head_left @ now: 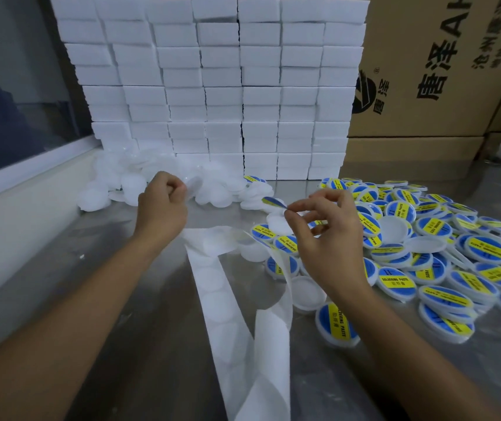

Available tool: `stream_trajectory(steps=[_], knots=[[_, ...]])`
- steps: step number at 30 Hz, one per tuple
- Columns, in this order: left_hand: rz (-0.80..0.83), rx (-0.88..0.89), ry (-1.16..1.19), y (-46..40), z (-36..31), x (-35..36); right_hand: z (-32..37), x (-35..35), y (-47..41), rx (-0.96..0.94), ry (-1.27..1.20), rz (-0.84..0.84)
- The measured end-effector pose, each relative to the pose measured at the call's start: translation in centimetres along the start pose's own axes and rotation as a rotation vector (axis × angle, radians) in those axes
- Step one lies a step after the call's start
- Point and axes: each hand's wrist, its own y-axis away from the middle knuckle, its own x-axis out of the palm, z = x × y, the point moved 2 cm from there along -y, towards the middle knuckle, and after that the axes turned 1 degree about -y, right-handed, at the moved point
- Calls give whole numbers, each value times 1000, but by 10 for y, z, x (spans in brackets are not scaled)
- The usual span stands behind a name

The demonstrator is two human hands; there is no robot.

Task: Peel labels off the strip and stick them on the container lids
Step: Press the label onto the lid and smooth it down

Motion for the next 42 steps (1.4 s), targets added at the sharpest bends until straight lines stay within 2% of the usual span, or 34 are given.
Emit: stream_trajectory(steps=[5,12,20,30,42], knots=[[8,-214,469,40,-26,-9,4,3,1,93,-108,46],[135,-428,843,78,-44,-5,16,9,6,214,-285,219],[290,-452,964,95,-47,-8,25,14,11,324,-428,298],[410,-464,985,106,-50,-6,21,13,8,382,-511,246],[399,-491,1162,107,-43,-1,18,15,9,399,-499,194]])
